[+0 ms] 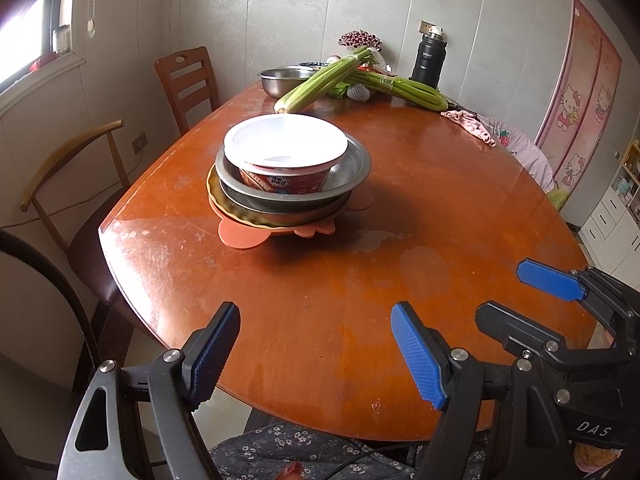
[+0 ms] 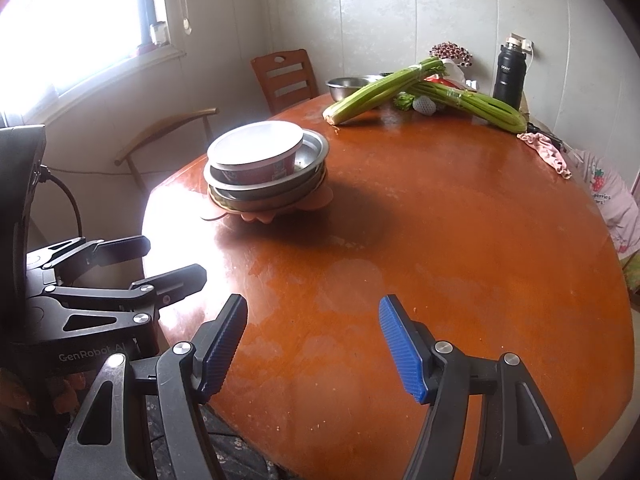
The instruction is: Organize plates and bowls
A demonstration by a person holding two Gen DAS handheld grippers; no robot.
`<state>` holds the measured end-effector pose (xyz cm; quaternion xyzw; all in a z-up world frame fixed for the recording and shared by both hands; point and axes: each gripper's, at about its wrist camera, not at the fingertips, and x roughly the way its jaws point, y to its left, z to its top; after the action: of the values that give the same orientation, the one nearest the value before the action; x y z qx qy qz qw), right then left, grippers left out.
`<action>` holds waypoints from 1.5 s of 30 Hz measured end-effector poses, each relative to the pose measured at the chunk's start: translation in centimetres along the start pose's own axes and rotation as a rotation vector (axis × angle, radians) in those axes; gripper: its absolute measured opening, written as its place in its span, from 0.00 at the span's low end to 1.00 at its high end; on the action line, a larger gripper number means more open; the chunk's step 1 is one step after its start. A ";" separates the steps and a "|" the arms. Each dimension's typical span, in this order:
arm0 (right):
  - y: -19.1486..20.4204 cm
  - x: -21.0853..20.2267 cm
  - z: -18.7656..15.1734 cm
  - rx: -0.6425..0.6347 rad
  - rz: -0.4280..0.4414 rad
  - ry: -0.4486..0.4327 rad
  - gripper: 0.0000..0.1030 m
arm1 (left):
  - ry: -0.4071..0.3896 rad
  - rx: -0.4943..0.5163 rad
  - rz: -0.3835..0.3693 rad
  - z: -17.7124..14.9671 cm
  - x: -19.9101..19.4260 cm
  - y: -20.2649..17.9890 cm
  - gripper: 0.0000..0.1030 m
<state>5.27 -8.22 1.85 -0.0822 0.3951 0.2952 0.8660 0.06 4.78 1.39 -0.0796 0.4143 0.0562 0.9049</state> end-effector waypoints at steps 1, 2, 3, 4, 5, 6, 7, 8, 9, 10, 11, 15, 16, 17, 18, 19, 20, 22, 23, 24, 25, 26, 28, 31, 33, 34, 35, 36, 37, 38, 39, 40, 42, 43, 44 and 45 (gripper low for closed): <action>0.0 0.0 0.0 0.000 -0.001 -0.001 0.68 | 0.000 -0.001 -0.001 0.0 0.0 0.0 0.75; 0.0 0.0 0.0 0.001 -0.002 0.000 0.68 | -0.001 0.000 -0.001 0.0 -0.1 0.0 0.75; 0.0 0.0 0.0 0.001 -0.003 0.000 0.68 | -0.003 0.000 -0.002 0.0 -0.1 0.0 0.75; -0.1 0.0 0.1 0.001 -0.004 -0.001 0.68 | -0.004 -0.001 -0.002 0.0 -0.1 0.0 0.75; -0.1 0.0 0.1 0.001 -0.004 -0.001 0.68 | -0.003 -0.001 -0.002 0.0 -0.1 0.1 0.75; -0.1 0.0 0.0 0.001 -0.004 0.000 0.68 | -0.002 -0.001 -0.001 -0.1 -0.1 0.1 0.75; -0.1 0.0 0.0 0.002 -0.004 0.001 0.68 | -0.001 -0.001 -0.001 -0.1 -0.1 0.1 0.75; -0.1 0.0 0.0 0.002 -0.003 0.002 0.68 | 0.000 0.000 0.000 -0.1 -0.1 0.1 0.75; -0.1 0.0 0.0 0.001 -0.002 0.003 0.68 | -0.002 -0.001 0.000 -0.1 -0.1 0.1 0.75; -0.1 0.0 0.0 0.002 -0.004 0.004 0.68 | -0.003 -0.001 -0.001 -0.1 -0.1 0.1 0.75; 0.0 0.1 0.0 0.001 -0.002 0.004 0.68 | -0.003 -0.003 0.000 -0.1 -0.1 0.1 0.75; 0.0 0.1 0.0 0.000 -0.003 0.007 0.68 | 0.000 -0.004 0.007 -0.2 0.0 0.2 0.75; 0.0 0.1 0.0 0.001 -0.004 0.007 0.68 | -0.001 -0.003 0.005 -0.2 0.0 0.2 0.75; 0.0 0.1 -0.1 0.000 -0.004 0.007 0.68 | 0.000 -0.002 0.005 -0.2 0.1 0.2 0.75; 0.1 0.2 -0.1 0.000 -0.005 0.009 0.68 | 0.000 -0.001 0.004 -0.2 0.1 0.2 0.75; 0.1 0.2 -0.2 0.001 -0.007 0.011 0.68 | 0.001 0.000 0.002 -0.3 0.1 0.2 0.75; 0.0 0.2 -0.2 0.002 -0.008 0.011 0.68 | 0.001 0.002 0.001 -0.3 0.1 0.2 0.75; 0.0 0.2 -0.3 0.005 -0.010 0.011 0.68 | -0.003 0.004 0.001 -0.3 -0.1 0.2 0.75; 0.0 0.1 -0.4 0.005 -0.012 0.011 0.68 | -0.004 0.004 0.000 -0.4 -0.1 0.2 0.75; 0.1 0.1 -0.4 0.005 -0.013 0.010 0.68 | -0.004 0.005 -0.001 -0.4 -0.1 0.2 0.75; 0.1 0.1 -0.4 0.007 -0.015 0.010 0.68 | -0.003 0.006 -0.002 -0.4 -0.1 0.2 0.75; 0.0 0.1 -0.5 0.009 -0.016 0.010 0.68 | -0.003 0.006 -0.002 -0.4 -0.1 0.2 0.75; 0.0 0.1 -0.5 0.011 -0.021 0.010 0.68 | -0.003 0.008 -0.002 -0.4 -0.1 0.1 0.75; 0.0 0.0 -0.5 0.012 -0.022 0.010 0.68 | -0.005 0.013 -0.003 -0.5 -0.2 0.1 0.75; 0.0 0.1 -0.5 0.012 -0.022 0.011 0.68 | -0.004 0.011 -0.001 -0.6 -0.2 0.2 0.75; 0.0 0.1 -0.5 0.012 -0.021 0.011 0.68 | -0.003 0.011 -0.002 -0.6 -0.2 0.2 0.75; 0.0 0.1 -0.5 0.012 -0.022 0.012 0.68 | -0.001 0.010 0.000 -0.6 -0.2 0.2 0.75; 0.0 0.1 -0.5 0.012 -0.022 0.014 0.68 | -0.002 0.010 0.002 -0.6 -0.2 0.2 0.75; 0.1 0.1 -0.5 0.012 -0.022 0.013 0.68 | -0.003 0.010 0.001 -0.5 -0.2 0.2 0.75; 0.1 0.1 -0.5 0.011 -0.022 0.012 0.68 | -0.003 0.007 0.001 -0.5 -0.3 0.3 0.75; 0.0 0.1 -0.5 0.012 -0.023 0.011 0.68 | -0.004 0.007 0.001 -0.5 -0.3 0.3 0.75; 0.0 0.1 -0.6 0.012 -0.022 0.012 0.68 | -0.006 0.009 0.000 -0.5 -0.3 0.4 0.75; 0.0 0.2 -0.6 0.013 -0.024 0.013 0.68 | -0.006 0.007 0.000 -0.6 -0.4 0.4 0.75; 0.0 0.1 -0.6 0.015 -0.024 0.013 0.68 | -0.007 0.008 -0.001 -0.5 -0.4 0.4 0.75; 0.0 0.1 -0.5 0.017 -0.024 0.013 0.68 | -0.009 0.008 -0.001 -0.5 -0.4 0.5 0.75; -0.1 0.2 -0.5 0.019 -0.024 0.013 0.68 | -0.010 0.008 -0.005 -0.5 -0.4 0.6 0.75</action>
<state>5.09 -8.44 1.34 -0.0807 0.4027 0.2806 0.8675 -0.63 5.22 1.32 -0.0765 0.4096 0.0527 0.9075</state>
